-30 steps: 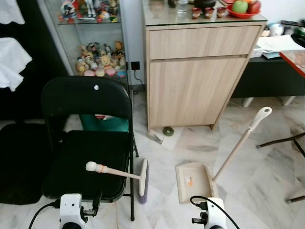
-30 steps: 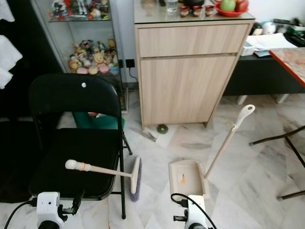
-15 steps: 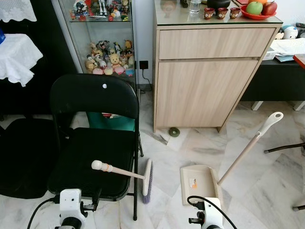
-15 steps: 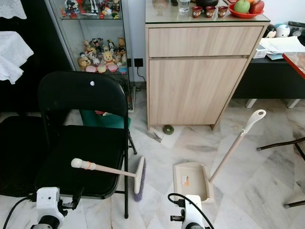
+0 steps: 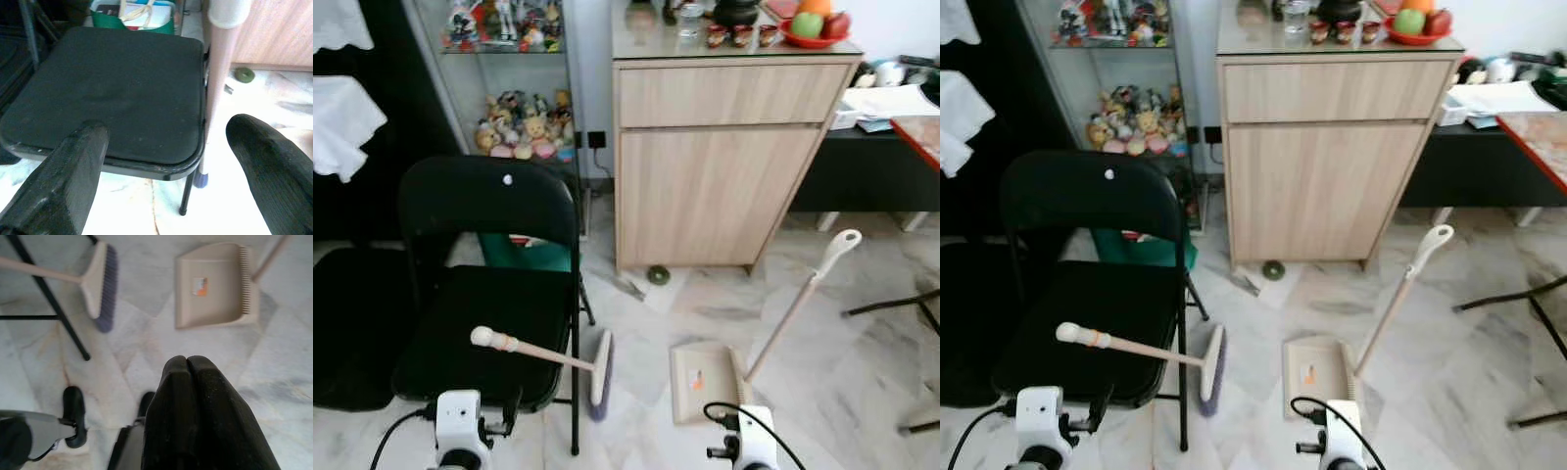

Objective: Sweep floor

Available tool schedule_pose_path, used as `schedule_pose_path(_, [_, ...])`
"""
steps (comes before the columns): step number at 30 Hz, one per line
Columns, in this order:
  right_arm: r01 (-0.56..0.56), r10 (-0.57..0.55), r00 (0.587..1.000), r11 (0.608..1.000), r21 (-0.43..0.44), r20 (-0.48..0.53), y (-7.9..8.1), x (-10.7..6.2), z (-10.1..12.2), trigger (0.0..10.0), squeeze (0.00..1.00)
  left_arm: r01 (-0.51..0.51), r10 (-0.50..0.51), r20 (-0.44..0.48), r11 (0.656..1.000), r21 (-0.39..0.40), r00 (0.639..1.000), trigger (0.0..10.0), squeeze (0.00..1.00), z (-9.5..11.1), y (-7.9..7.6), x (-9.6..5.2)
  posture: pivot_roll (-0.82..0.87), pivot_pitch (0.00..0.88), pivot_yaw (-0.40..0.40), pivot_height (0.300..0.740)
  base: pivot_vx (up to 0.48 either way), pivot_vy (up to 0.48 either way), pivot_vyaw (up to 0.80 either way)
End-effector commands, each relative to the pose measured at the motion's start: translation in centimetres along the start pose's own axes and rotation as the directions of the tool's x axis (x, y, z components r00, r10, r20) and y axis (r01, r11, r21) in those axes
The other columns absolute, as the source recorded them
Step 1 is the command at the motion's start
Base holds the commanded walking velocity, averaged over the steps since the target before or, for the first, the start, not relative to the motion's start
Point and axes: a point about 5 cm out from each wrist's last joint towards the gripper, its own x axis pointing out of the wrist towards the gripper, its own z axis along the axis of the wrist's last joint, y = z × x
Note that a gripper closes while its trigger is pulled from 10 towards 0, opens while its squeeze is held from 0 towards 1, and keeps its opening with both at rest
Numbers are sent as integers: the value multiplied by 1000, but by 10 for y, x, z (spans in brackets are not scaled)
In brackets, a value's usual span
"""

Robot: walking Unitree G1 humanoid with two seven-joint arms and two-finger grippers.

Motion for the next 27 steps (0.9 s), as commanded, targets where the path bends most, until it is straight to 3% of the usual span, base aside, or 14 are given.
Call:
schedule_pose_path(1, [-2,2,1000,1000,-5,-10,0,0,-2,10000,0,-15,15,-21,1000,6,1000,10000,0,-3,5,-2,80,89,-21,740,0,0,0])
schedule_pose_path(9, [-1,1,1000,1000,-4,-9,0,0,-2,10000,0,-39,41,31,997,-67,999,10000,0,10,8,5,77,93,-24,740,0,0,0])
schedule_pose_path(14, [-3,2,1000,1000,-8,-10,-1,0,-1,10000,0,7,-2,80,998,-59,997,10000,0,23,3,9,79,95,-25,740,0,0,0])
schedule_pose_path(26, [-4,3,1000,1000,-11,-11,-1,0,-1,10000,0,52,-45,108,997,-62,993,10000,0,31,-1,10,80,97,-28,740,0,0,0])
schedule_pose_path(27, [-4,3,1000,1000,-10,-11,-1,0,-1,10000,0,65,-58,109,996,-59,992,10000,39,31,-2,9,81,97,-27,740,0,0,0])
